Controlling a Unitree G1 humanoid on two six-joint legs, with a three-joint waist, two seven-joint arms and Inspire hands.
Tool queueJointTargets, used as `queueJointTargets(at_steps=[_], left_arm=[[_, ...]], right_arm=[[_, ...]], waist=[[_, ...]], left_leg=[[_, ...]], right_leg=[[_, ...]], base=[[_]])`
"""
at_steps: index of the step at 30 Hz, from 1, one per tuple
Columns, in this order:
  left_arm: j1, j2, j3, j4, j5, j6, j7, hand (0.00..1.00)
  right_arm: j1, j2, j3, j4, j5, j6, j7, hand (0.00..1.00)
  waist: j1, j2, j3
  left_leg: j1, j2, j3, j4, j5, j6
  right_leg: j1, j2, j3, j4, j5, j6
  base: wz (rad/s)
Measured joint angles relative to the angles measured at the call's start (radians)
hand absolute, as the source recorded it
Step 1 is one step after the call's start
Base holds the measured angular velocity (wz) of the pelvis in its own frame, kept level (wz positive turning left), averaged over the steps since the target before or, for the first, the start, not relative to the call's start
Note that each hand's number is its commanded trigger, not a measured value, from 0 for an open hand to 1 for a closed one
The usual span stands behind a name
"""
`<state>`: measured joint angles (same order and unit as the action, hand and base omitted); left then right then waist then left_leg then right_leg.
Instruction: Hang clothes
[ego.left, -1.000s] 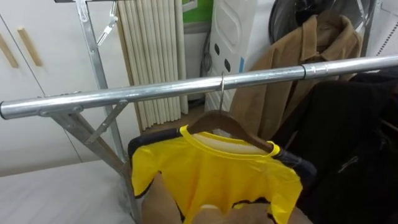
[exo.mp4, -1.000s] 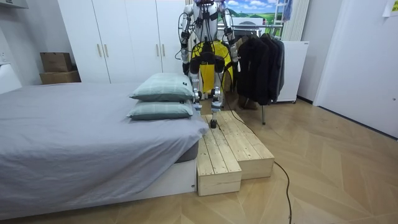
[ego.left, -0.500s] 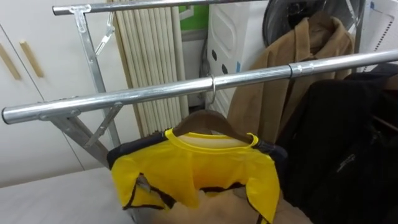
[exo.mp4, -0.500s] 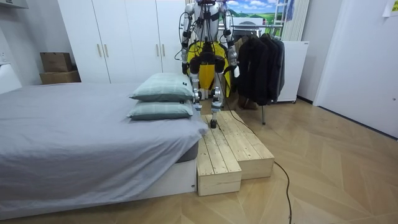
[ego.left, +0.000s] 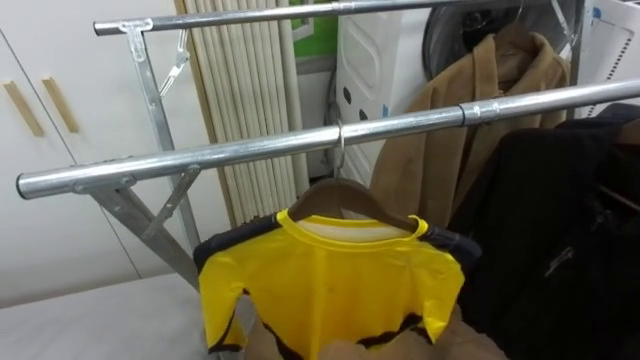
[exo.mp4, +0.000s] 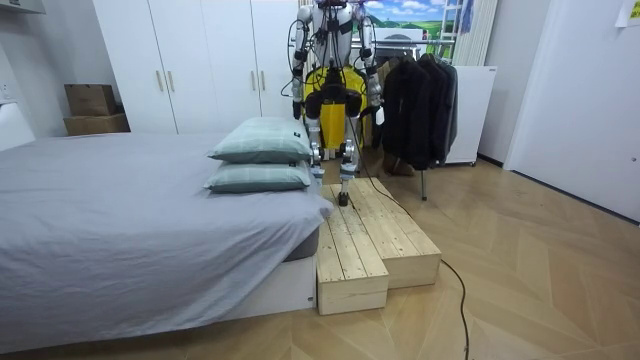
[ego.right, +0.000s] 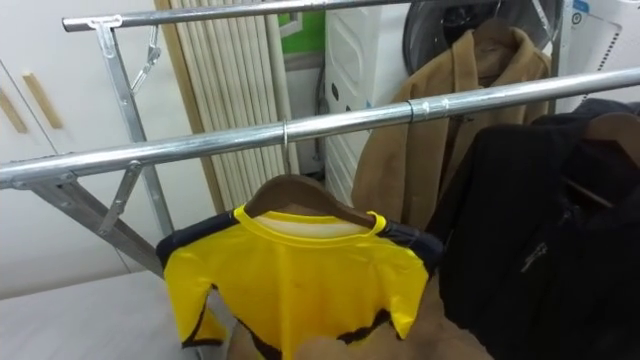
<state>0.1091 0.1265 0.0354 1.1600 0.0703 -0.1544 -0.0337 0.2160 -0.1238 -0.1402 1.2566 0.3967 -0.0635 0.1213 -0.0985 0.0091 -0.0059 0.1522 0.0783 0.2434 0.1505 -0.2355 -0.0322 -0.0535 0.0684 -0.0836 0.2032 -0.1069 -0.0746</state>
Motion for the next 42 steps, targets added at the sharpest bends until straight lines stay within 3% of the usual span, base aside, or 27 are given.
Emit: queueJointTargets(at_steps=[20, 24, 28, 34, 36, 37, 39, 40, 41, 42], left_arm=[[0.0, 0.007, 0.002, -0.004, 0.008, 0.0, 0.001, 0.0], [-0.003, 0.006, 0.001, -0.009, 0.009, -0.006, 0.004, 0.0], [-0.007, 0.003, -0.005, -0.009, 0.002, -0.012, 0.01, 0.0], [-0.03, -0.023, -0.007, -0.021, 0.004, -0.048, 0.012, 0.0], [-0.052, -0.043, -0.012, -0.033, 0.009, -0.054, 0.011, 0.0], [-0.052, -0.045, -0.016, -0.04, 0.009, -0.057, 0.01, 0.0], [-0.056, -0.045, -0.031, -0.072, 0.009, -0.07, -0.001, 0.0], [-0.062, -0.045, -0.038, -0.075, 0.009, -0.072, -0.004, 0.0], [-0.073, -0.047, -0.047, -0.076, 0.009, -0.073, -0.015, 0.0], [-0.078, -0.054, -0.051, -0.076, 0.008, -0.075, -0.022, 0.0]], right_arm=[[-0.029, -0.004, 0.001, 0.014, -0.057, 0.001, -0.002, 0.0], [-0.041, -0.012, 0.003, 0.003, -0.116, -0.001, -0.001, 0.0], [-0.064, -0.031, 0.038, -0.009, -0.187, -0.001, 0.004, 0.0], [-0.12, -0.057, 0.083, -0.016, -0.37, -0.009, -0.006, 0.0], [-0.122, -0.071, 0.109, -0.013, -0.396, -0.009, -0.015, 0.0], [-0.121, -0.07, 0.111, -0.012, -0.404, -0.009, -0.018, 0.0], [-0.122, -0.074, 0.118, -0.011, -0.461, -0.006, -0.023, 0.0], [-0.123, -0.072, 0.118, -0.012, -0.477, -0.003, -0.023, 0.0], [-0.123, -0.073, 0.118, -0.011, -0.499, 0.004, -0.024, 0.0], [-0.124, -0.077, 0.118, -0.01, -0.526, 0.014, -0.026, 0.0]], waist=[[0.011, -0.015, 0.0073], [0.019, -0.012, 0.0075], [0.024, 0.002, 0.0015], [0.033, 0.022, 0.0047], [0.045, 0.024, 0.0075], [0.049, 0.022, 0.0073], [0.062, 0.001, 0.007], [0.065, 0.0, 0.0091], [0.073, -0.004, 0.013], [0.08, -0.007, 0.014]], left_leg=[[0.014, -0.003, -0.019, 0.001, 0.0, 0.0], [0.013, -0.001, -0.04, 0.003, 0.0, -0.001], [-0.01, 0.002, -0.047, 0.01, -0.001, -0.005], [-0.114, 0.008, -0.089, 0.078, 0.003, -0.012], [-0.151, 0.026, 0.017, 0.087, 0.02, -0.023], [-0.16, 0.03, 0.044, 0.087, 0.03, -0.023], [-0.192, 0.044, 0.155, 0.101, 0.065, -0.018], [-0.199, 0.057, 0.199, 0.129, 0.059, -0.01], [-0.203, 0.082, 0.269, 0.192, 0.042, 0.008], [-0.199, 0.104, 0.314, 0.25, 0.025, 0.01]], right_leg=[[0.008, -0.007, -0.013, 0.037, -0.028, -0.003], [0.016, -0.011, -0.035, 0.035, -0.036, -0.003], [-0.002, -0.019, -0.064, 0.049, -0.042, -0.013], [-0.019, -0.041, -0.173, 0.025, -0.045, -0.021], [-0.001, -0.059, -0.272, 0.003, -0.046, -0.025], [0.005, -0.064, -0.299, -0.003, -0.047, -0.026], [0.016, -0.089, -0.427, -0.037, -0.059, -0.031], [0.02, -0.094, -0.461, -0.038, -0.065, -0.032], [0.032, -0.103, -0.521, -0.032, -0.081, -0.033], [0.047, -0.107, -0.578, -0.031, -0.095, -0.033]], base=[[0.01], [0.16], [0.1], [0.52], [1.22], [1.42], [1.56], [1.65], [1.57], [1.5]])
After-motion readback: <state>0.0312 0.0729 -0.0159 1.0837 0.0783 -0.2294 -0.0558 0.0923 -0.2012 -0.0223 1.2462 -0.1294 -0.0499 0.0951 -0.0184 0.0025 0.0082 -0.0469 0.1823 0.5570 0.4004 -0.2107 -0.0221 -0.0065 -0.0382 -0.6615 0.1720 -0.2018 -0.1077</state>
